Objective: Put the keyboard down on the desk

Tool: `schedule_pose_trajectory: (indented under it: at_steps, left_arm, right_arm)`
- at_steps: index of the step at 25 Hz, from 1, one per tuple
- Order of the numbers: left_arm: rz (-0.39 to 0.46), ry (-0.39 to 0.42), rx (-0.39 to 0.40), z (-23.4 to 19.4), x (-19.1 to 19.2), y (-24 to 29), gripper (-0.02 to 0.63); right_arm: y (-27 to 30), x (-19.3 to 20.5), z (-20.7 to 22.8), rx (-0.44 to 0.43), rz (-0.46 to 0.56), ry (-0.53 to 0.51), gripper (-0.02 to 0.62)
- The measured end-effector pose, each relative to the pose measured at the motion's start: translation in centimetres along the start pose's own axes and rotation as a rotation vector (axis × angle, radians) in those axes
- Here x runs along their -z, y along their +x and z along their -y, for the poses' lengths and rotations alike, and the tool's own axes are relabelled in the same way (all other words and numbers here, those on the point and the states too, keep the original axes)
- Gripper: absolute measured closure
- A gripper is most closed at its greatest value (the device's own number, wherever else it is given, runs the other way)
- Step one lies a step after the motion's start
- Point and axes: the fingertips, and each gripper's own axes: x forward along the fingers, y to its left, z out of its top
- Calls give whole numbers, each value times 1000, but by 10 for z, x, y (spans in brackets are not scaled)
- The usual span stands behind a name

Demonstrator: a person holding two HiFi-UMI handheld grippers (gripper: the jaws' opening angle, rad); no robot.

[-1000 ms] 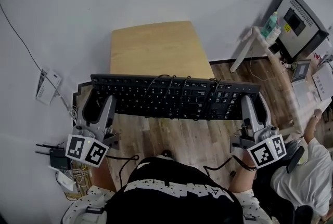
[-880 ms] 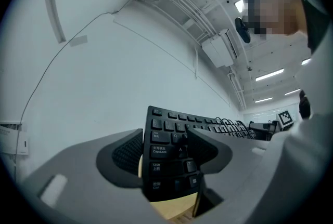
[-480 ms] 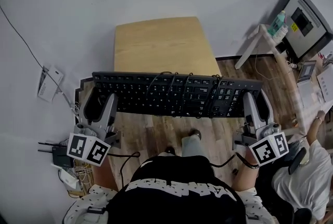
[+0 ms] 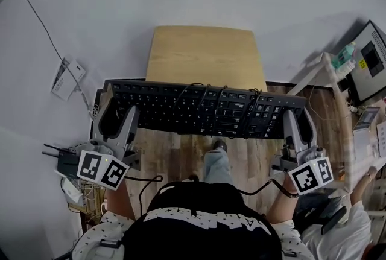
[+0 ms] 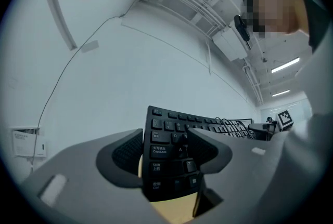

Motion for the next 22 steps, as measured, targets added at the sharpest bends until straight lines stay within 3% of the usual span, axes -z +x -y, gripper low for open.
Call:
schedule_pose_trajectory:
  at_steps: [8, 22]
  left_arm:
    - [-48, -51, 4, -3, 10, 3, 357]
    - [36, -28, -77, 4, 2, -17, 347]
  right_arm:
    - [-1, -3, -3, 40, -45, -12, 379]
    - [12, -8, -2, -74, -13, -17, 379]
